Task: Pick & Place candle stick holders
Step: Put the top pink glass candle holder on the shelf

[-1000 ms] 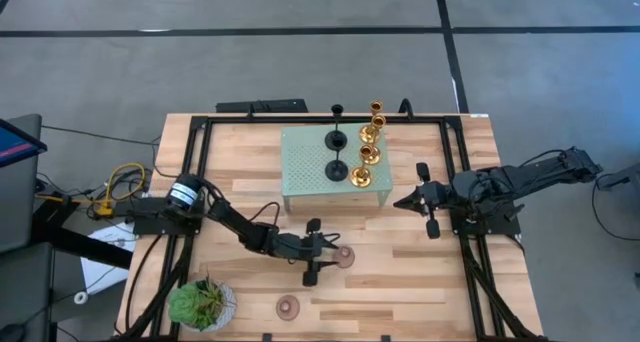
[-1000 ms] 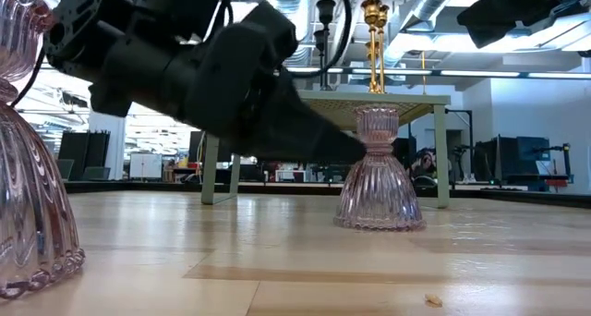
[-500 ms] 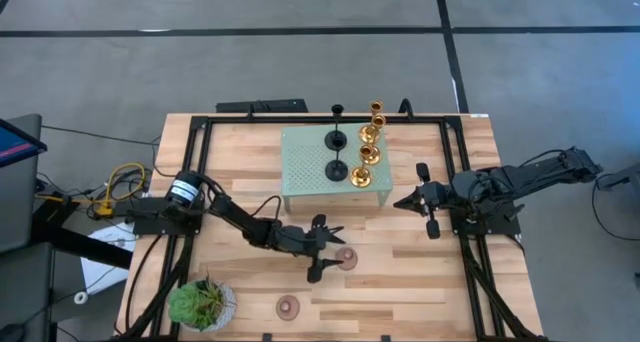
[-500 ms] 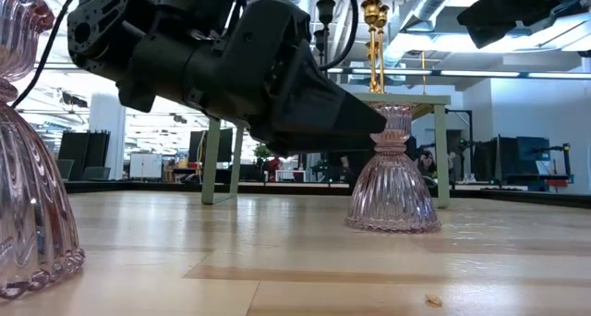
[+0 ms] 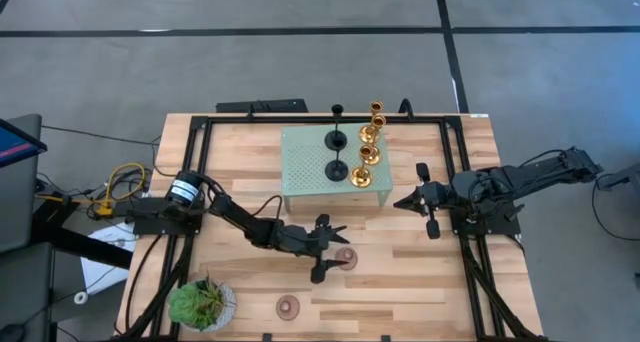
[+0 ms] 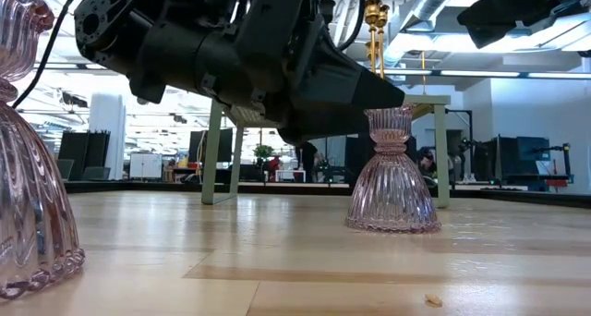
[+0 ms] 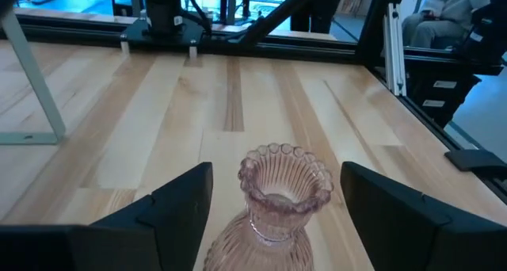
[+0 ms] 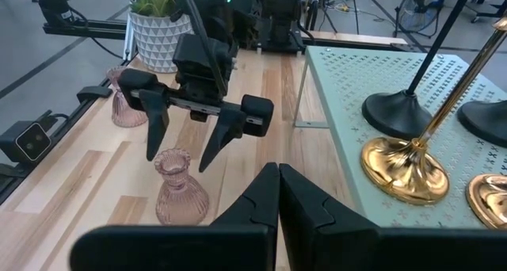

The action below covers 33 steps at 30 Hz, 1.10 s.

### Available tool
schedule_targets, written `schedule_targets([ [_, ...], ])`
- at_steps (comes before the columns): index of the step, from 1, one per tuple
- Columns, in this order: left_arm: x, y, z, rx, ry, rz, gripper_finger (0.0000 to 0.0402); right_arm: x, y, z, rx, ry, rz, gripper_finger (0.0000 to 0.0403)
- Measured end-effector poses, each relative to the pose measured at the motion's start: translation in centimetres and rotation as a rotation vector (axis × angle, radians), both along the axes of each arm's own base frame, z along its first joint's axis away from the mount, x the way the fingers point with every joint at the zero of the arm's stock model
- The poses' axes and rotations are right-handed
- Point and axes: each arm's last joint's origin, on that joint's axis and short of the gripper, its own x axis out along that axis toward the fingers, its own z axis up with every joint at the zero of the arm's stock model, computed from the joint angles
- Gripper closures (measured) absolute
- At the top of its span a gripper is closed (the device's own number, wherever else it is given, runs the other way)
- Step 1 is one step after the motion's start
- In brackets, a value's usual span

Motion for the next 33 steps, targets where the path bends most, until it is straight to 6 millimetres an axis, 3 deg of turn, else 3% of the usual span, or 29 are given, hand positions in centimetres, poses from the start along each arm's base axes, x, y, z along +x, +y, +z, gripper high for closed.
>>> schedule_targets([
  [17,0.0,0.0,-0.2,0.003,0.009,0.000,0.0123,0.0,0.0,0.0,-0.002,0.000,0.001,0.0403],
  [25,1.8,-0.7,-1.3,0.006,0.020,-0.009,0.0123,0.0,0.0,0.0,-0.001,-0.001,0.001,0.0403],
  [33,1.9,-0.7,-1.1,0.001,0.016,-0.008,0.0147,0.0,0.0,0.0,-0.001,-0.001,0.001,0.0403],
])
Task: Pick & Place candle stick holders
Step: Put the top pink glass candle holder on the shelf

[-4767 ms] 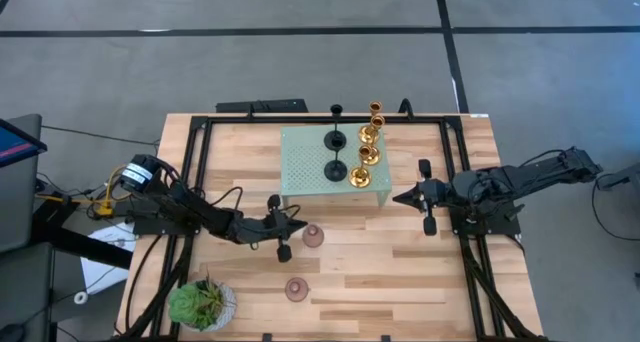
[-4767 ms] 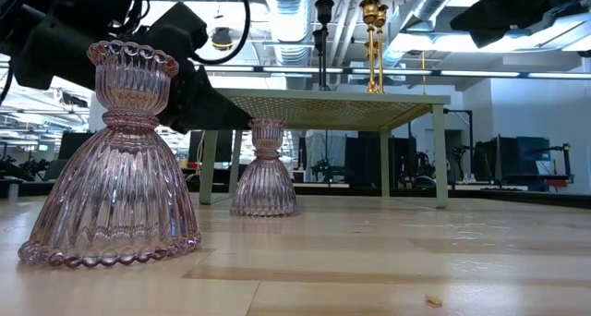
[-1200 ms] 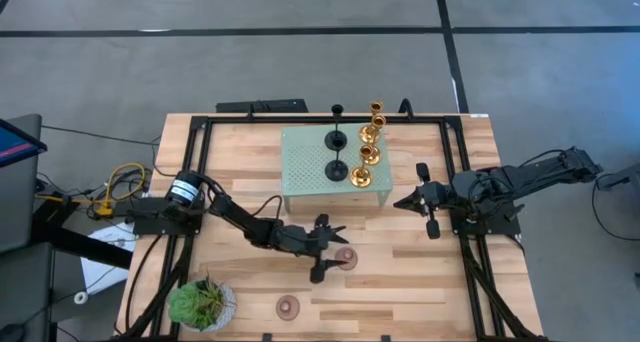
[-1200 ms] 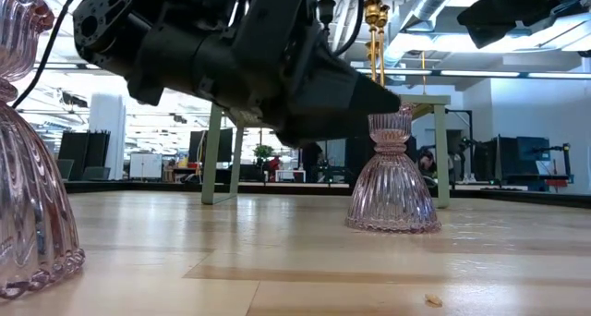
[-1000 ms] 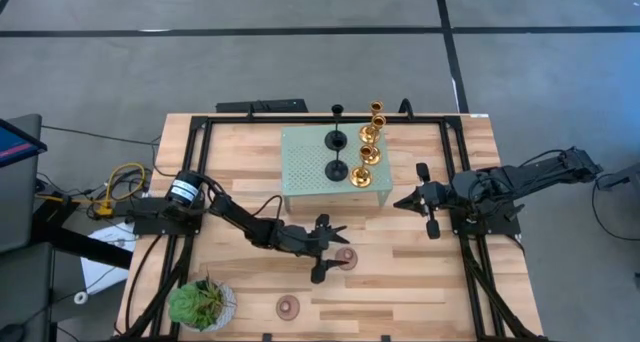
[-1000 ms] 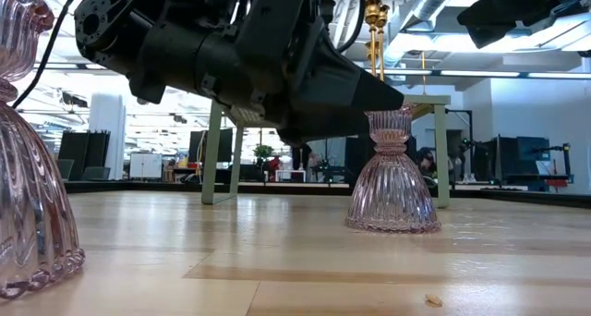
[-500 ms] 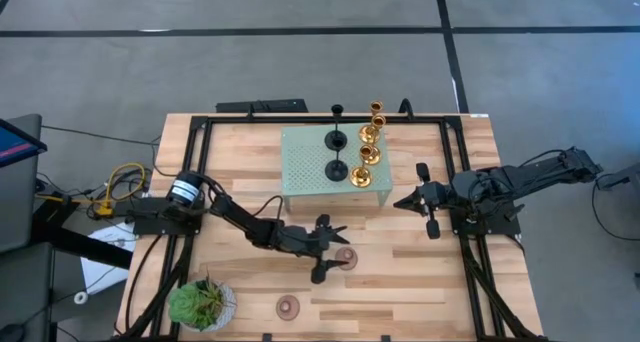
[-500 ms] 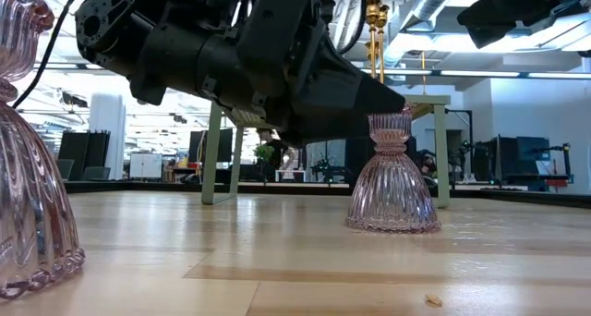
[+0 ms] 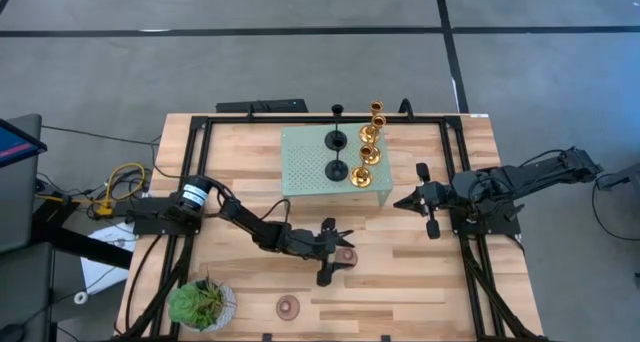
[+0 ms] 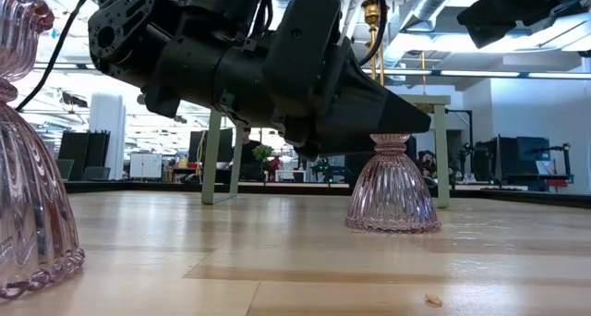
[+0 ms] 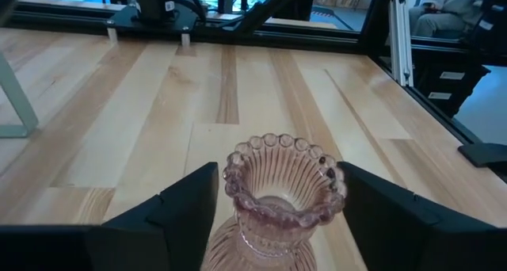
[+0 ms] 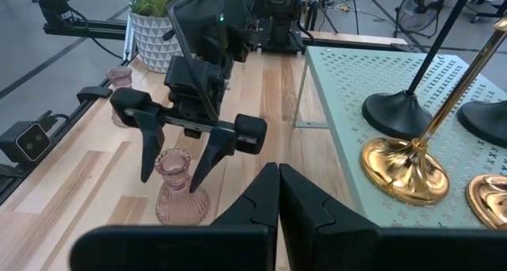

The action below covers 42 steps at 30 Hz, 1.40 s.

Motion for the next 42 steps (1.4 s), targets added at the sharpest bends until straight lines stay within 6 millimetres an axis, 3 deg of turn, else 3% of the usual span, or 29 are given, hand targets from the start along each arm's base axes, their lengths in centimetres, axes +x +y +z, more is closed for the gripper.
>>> schedule_targets([
  [10,-0.02,-0.08,-0.08,-0.007,0.001,0.003,0.0269,0.00,0.00,-0.01,0.000,0.001,0.000,0.0403],
  [16,-0.03,-0.10,-0.08,-0.030,0.005,0.002,0.0266,0.00,0.00,-0.01,0.000,0.001,0.000,0.0403],
  [21,-0.04,-0.12,-0.25,-0.045,0.019,0.001,0.0234,0.00,0.00,-0.01,0.001,0.001,0.000,0.0403],
  [27,-0.03,-0.10,-0.23,-0.045,0.016,0.002,0.0269,0.00,0.00,-0.01,0.002,0.001,-0.001,0.0403],
  [37,-0.04,-0.12,-0.23,-0.046,0.016,0.002,0.0251,0.00,0.00,-0.01,0.002,0.001,0.000,0.0403],
  [42,-0.03,-0.10,-0.22,-0.045,0.016,0.002,0.0268,0.00,0.00,-0.01,0.002,0.001,0.000,0.0403],
])
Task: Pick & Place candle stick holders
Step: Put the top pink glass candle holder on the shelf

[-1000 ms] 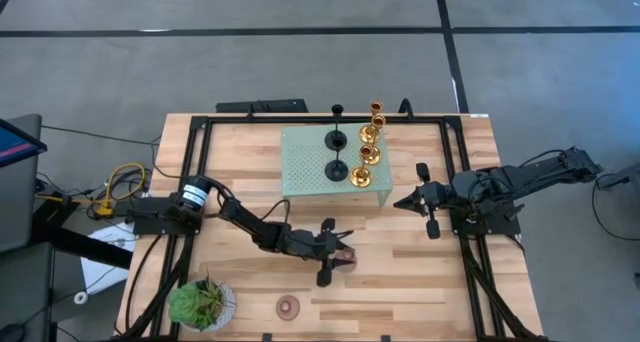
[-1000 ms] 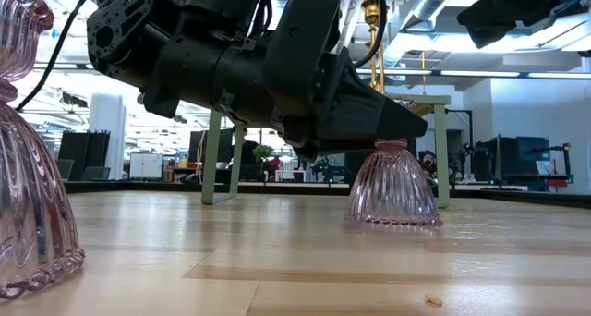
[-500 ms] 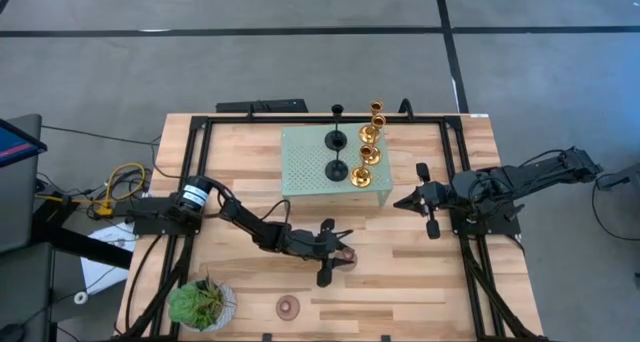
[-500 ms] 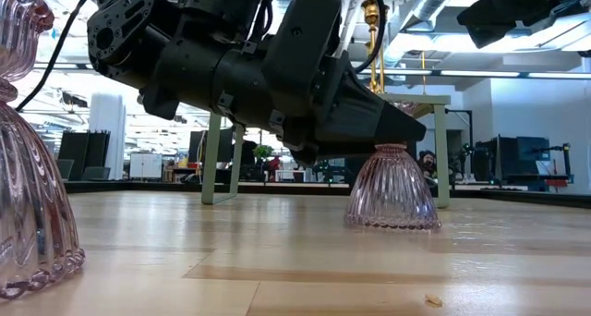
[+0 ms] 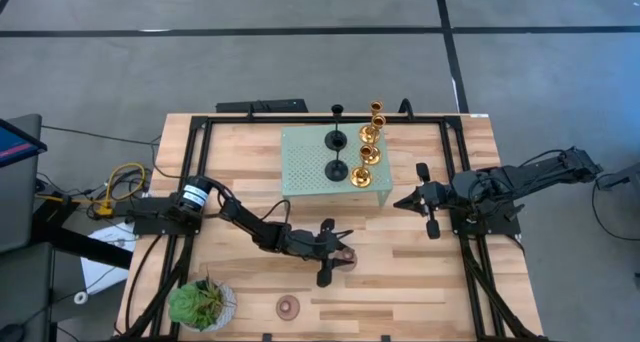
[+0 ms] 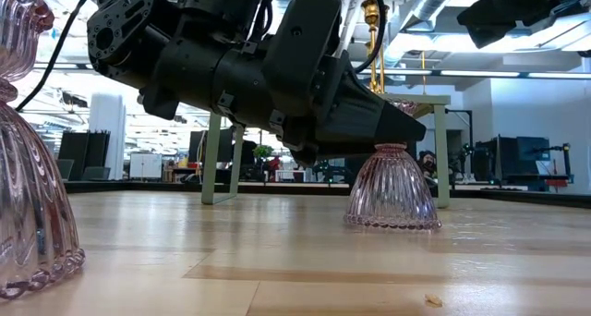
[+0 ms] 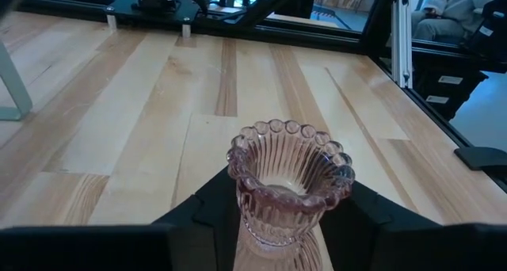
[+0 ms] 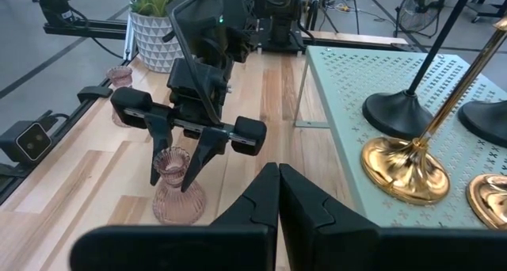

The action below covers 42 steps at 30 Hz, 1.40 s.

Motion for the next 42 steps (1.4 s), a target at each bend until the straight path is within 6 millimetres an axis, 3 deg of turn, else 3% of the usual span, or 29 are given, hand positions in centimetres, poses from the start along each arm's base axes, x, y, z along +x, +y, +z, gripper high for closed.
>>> schedule_targets([
  [7,0.0,0.0,0.0,0.000,0.000,0.000,0.0247,0.0,0.0,0.0,0.000,0.001,0.002,0.0403],
  [13,0.0,0.0,0.0,-0.001,-0.001,0.000,0.0268,0.0,0.0,0.0,0.005,0.002,0.015,0.0403],
  [22,-0.4,-0.4,0.9,0.010,-0.004,-0.013,0.0248,0.0,0.0,0.0,0.005,0.002,0.014,0.0403],
  [28,-1.6,-0.5,3.7,0.037,0.030,-0.027,0.0268,0.0,0.0,0.0,0.005,0.002,0.015,0.0403],
  [34,-3.8,-0.2,7.6,0.113,0.054,-0.009,0.0244,0.0,0.0,0.0,0.005,0.002,0.016,0.0403],
  [42,-7.6,1.7,12.6,0.192,0.084,0.078,0.0267,0.0,0.0,0.0,0.005,0.002,0.016,0.0403],
])
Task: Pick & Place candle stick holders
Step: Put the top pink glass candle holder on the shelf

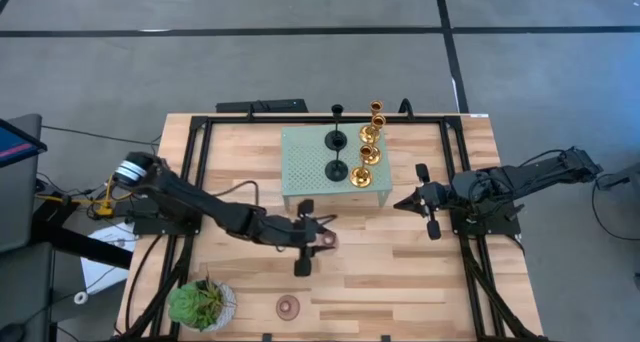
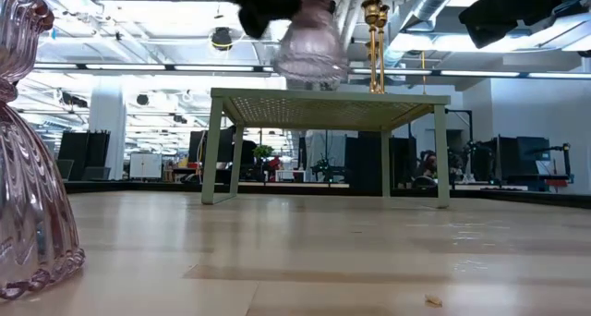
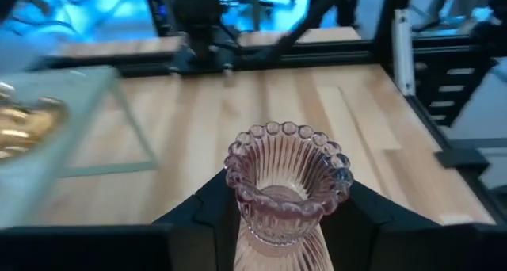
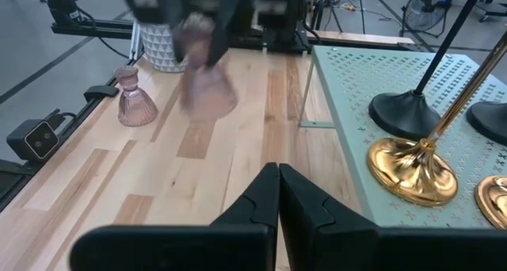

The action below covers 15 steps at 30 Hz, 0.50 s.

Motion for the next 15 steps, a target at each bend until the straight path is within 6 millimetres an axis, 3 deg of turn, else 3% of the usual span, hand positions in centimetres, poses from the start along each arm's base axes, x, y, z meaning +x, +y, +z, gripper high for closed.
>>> schedule_targets([
  [6,-2.7,1.7,3.4,0.089,-0.064,0.075,0.0246,0.0,0.0,0.0,0.000,0.000,0.000,0.0403],
  [15,-4.7,6.5,6.3,0.108,-0.118,0.227,0.0265,0.0,0.0,0.0,0.000,0.000,0.000,0.0403],
])
